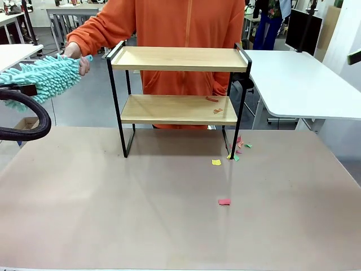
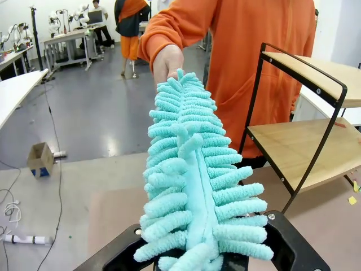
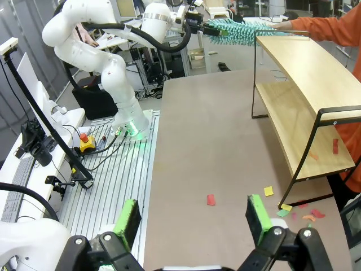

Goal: Clean the shelf.
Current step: Hand the Duster back to the human.

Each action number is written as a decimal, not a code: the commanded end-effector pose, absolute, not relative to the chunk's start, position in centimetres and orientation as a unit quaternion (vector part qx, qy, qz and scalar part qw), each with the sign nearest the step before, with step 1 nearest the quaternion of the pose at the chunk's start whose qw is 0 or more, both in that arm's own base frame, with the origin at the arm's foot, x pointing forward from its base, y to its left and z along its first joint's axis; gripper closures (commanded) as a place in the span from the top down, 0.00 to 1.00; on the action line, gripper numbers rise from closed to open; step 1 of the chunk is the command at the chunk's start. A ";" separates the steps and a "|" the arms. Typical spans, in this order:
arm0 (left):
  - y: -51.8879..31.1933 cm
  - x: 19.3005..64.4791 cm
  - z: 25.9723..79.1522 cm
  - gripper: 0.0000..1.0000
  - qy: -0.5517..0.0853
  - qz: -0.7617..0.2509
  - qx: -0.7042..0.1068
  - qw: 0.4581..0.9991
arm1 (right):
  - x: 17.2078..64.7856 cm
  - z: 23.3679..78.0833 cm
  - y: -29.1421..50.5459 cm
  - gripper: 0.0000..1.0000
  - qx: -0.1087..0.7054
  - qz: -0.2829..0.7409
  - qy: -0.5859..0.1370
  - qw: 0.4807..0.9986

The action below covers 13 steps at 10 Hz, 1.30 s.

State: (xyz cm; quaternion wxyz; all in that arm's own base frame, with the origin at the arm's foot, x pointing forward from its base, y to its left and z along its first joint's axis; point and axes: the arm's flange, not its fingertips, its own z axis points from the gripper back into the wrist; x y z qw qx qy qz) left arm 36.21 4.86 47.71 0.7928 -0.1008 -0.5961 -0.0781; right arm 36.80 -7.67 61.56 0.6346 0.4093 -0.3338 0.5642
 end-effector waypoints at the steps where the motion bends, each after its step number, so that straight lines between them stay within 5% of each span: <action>1: 5.0 36.1 48.1 0.18 -0.596 -0.084 -0.096 0.793 | 36.6 61.7 -7.8 1.00 0.404 0.571 -0.332 0.633; 2: 4.9 36.2 47.7 0.18 -0.596 -0.078 -0.101 0.793 | 36.6 61.7 -7.8 1.00 0.404 0.571 -0.332 0.633; 3: 4.6 35.1 49.2 0.74 -0.602 -0.118 -0.109 0.782 | 36.6 61.7 -7.8 1.00 0.404 0.571 -0.332 0.633; 4: 4.6 34.4 50.4 0.74 -0.594 -0.119 -0.123 0.786 | 36.6 61.7 -7.8 1.00 0.404 0.571 -0.332 0.633; 5: 5.1 34.2 51.7 1.00 -0.581 -0.113 -0.137 0.795 | 36.6 61.7 -7.8 1.00 0.404 0.571 -0.332 0.633; 6: 5.6 33.9 53.0 0.78 -0.588 -0.104 -0.133 0.791 | 36.6 61.7 -7.8 1.00 0.404 0.571 -0.332 0.633; 7: 6.2 33.5 54.5 1.00 -0.585 -0.099 -0.145 0.792 | 36.6 61.7 -7.8 1.00 0.404 0.571 -0.332 0.633; 13: 18.0 33.7 67.2 1.00 -0.598 0.034 -0.240 0.764 | 36.6 61.7 -7.8 1.00 0.404 0.571 -0.332 0.633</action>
